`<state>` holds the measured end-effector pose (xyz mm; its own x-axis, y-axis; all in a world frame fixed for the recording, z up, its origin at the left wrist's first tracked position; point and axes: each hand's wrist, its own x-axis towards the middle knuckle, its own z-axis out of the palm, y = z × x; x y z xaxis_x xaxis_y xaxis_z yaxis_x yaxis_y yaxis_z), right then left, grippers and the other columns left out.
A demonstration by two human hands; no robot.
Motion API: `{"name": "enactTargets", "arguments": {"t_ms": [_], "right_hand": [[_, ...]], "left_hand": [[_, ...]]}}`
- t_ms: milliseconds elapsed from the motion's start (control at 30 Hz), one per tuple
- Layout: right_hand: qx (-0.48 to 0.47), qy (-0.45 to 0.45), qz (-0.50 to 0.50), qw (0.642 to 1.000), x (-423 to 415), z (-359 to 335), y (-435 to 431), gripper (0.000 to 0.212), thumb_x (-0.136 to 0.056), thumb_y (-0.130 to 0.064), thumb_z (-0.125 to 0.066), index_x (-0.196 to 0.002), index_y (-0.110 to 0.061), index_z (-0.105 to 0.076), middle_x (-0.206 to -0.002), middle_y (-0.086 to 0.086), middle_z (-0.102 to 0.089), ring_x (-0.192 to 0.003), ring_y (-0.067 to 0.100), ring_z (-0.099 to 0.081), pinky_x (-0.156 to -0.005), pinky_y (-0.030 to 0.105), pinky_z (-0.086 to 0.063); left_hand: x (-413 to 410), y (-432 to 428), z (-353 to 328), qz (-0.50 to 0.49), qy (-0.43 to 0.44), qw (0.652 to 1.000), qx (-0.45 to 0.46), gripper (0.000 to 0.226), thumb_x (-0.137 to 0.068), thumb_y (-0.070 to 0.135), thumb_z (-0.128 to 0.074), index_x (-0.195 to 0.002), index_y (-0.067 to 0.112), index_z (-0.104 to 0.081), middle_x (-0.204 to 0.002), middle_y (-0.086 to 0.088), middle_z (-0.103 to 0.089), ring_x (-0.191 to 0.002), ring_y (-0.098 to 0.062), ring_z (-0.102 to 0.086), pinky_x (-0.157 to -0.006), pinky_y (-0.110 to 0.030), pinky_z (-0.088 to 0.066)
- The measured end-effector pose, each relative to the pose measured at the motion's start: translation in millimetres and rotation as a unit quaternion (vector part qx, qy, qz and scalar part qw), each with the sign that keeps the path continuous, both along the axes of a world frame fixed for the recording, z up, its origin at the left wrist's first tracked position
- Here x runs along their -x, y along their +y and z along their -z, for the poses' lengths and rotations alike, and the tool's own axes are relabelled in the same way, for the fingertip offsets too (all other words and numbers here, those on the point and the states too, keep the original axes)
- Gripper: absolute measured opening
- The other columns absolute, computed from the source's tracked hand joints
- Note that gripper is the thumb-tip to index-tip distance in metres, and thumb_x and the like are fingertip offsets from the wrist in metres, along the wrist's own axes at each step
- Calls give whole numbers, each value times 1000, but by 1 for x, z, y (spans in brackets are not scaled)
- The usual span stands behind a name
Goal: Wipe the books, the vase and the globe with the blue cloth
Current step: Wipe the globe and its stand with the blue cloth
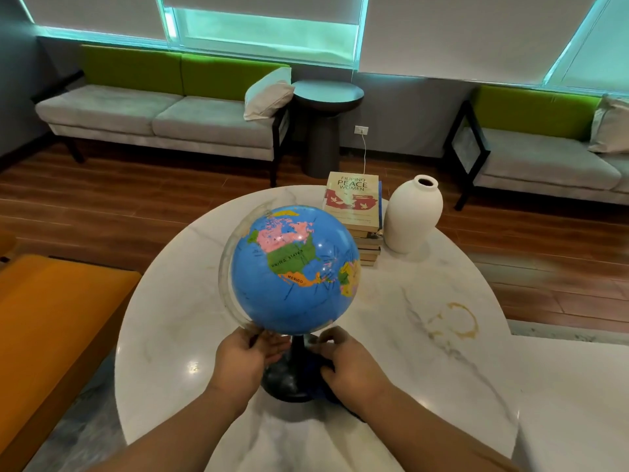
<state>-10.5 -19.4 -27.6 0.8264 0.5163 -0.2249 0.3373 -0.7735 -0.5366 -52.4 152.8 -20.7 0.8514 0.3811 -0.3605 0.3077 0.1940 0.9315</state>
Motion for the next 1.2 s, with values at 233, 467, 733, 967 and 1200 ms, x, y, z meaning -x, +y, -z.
{"name": "enactTargets", "arguments": {"t_ms": [233, 467, 733, 967, 1200], "right_hand": [[-14, -24, 17, 999, -4, -3, 2, 42, -85, -14, -50, -124, -21, -63, -128, 0, -45, -113, 22, -51, -95, 22, -39], [48, -36, -36, 998, -8, -7, -10, 44, -85, -15, -50, -127, -24, -61, -132, 3, -44, -117, 25, -47, -96, 27, -41], [54, -51, -68, 995, -1, -7, -14, 50, -80, -22, -40, -125, -24, -62, -130, 3, -50, -114, 28, -43, -98, 33, -40], [104, -58, -110, 987, 3, -6, -7, 44, -86, -19, -44, -126, -22, -61, -127, 4, -50, -107, 30, -43, -93, 34, -41], [112, -51, -132, 984, 6, -5, -6, 48, -88, -17, -43, -135, -24, -53, -136, 3, -45, -112, 30, -40, -96, 33, -38]], "left_hand": [[1, 0, -2, -5, 2, 1000, -3, 20, -98, -2, -43, -97, 2, -62, -85, -15, -73, -82, -25, -72, -73, -30, -58], [3, -1, -4, -10, 2, 1000, 9, 17, -97, -3, -45, -102, -3, -62, -90, -19, -72, -83, -26, -72, -69, -25, -59], [2, -4, -6, -10, 2, 1000, -1, 17, -98, 0, -45, -98, 2, -62, -89, -17, -73, -82, -25, -72, -69, -26, -59], [4, -8, -8, -17, 4, 1000, -13, 16, -97, 1, -48, -93, 3, -63, -84, -15, -73, -82, -25, -72, -78, -34, -56], [2, -12, -14, -19, 1, 1000, -14, 18, -98, 1, -45, -93, 4, -61, -83, -14, -72, -80, -23, -72, -68, -25, -58]]}}
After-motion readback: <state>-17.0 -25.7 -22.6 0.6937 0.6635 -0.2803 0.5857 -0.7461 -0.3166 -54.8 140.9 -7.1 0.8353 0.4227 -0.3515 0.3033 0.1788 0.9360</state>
